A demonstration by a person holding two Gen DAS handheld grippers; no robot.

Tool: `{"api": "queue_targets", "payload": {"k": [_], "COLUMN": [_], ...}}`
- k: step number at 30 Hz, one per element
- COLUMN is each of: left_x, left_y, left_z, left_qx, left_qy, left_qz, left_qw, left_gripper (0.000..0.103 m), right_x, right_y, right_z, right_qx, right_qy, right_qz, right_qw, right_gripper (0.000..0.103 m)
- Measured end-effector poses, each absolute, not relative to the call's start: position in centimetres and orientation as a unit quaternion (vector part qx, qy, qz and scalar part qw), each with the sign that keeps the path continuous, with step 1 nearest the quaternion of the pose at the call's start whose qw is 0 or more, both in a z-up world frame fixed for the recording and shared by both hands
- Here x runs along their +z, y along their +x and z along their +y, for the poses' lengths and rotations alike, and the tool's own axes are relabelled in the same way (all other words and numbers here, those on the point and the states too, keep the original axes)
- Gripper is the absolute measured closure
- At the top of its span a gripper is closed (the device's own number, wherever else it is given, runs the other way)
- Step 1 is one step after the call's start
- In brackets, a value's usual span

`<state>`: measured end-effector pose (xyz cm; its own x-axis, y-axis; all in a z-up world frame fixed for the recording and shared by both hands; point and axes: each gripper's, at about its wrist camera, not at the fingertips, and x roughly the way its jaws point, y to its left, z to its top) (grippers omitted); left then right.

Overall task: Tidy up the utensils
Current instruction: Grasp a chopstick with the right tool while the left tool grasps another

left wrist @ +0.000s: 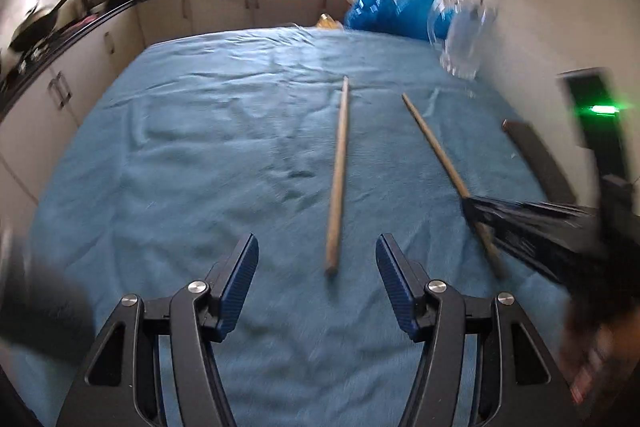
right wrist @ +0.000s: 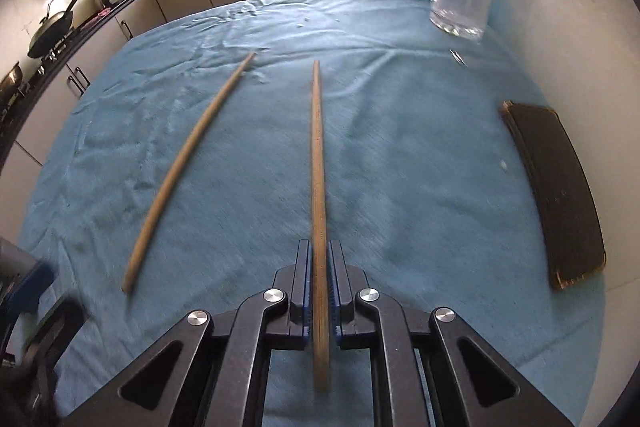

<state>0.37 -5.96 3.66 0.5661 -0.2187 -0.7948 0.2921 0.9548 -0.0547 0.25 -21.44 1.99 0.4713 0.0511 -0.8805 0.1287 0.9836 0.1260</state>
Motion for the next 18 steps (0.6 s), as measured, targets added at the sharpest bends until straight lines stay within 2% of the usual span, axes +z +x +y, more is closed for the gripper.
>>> {"api": "queue_targets", "payload": {"k": [3,5,9,14,18], "left_x": [2.2,1.5,1.0,1.1,1.4], "left_y": [2.7,3.6,4.1,3.3,-0.3], "left_z": [-7.9,-8.4,-9.0,-7.5,-4.9], "left_qx": [-0.138,-0.131,-0.128,-0.131,-0.14], "left_qy": [0.063,0.069,0.084,0.055,0.021], "left_qz": [0.462,0.473,0.471,0.487,0.51], "left_qw": [0.874,0.868,0.869,0.862,0.848], "left_gripper": [0.044,0.057,0.095,0.096,0.096], "right_x": [2.1,2.1,2.1,2.2,2.2], "right_y": [-0.5,-0.9,-1.3,-1.8,-4.3], "right_z": [-22.1,-22.1,-21.8,-21.7,-21.5], "right_qx": [-0.012,-0.007,-0.006,-0.002,0.004], "right_qy": [0.102,0.107,0.101,0.1,0.081], "right_qz": [0.516,0.515,0.512,0.516,0.522], "right_qw": [0.85,0.851,0.853,0.851,0.849], "right_gripper": [0.095,0.095,0.094,0.095,0.095]}}
